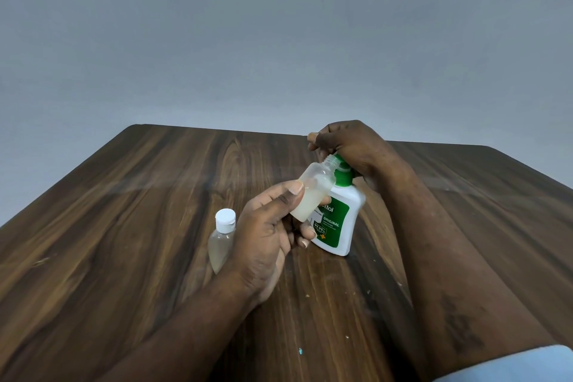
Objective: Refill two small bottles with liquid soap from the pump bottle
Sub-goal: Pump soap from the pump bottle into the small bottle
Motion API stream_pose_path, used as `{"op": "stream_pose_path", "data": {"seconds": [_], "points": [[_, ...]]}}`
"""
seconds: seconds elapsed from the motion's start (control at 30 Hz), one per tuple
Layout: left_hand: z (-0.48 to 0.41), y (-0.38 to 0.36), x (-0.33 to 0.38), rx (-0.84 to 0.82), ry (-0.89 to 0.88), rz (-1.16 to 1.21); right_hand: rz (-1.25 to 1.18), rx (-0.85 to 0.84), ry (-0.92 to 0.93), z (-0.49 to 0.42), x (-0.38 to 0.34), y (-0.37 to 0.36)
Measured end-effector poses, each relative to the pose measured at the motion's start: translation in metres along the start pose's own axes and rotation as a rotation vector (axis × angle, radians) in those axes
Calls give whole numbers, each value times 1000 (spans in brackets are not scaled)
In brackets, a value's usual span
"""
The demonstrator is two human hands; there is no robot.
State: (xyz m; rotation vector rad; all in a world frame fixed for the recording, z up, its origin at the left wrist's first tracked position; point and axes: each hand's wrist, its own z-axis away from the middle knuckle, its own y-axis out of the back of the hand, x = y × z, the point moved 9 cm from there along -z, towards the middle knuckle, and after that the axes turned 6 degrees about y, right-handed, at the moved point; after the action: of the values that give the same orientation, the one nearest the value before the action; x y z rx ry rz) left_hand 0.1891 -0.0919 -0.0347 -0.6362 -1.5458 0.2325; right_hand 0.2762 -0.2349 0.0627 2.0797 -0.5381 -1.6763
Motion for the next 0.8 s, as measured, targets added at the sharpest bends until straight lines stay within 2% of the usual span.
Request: {"op": "stream_pose_path", "data": {"seconds": [0.8], "points": [[2,-5,-3,-3,97,102,-28,15,6,1,-3,2]]}}
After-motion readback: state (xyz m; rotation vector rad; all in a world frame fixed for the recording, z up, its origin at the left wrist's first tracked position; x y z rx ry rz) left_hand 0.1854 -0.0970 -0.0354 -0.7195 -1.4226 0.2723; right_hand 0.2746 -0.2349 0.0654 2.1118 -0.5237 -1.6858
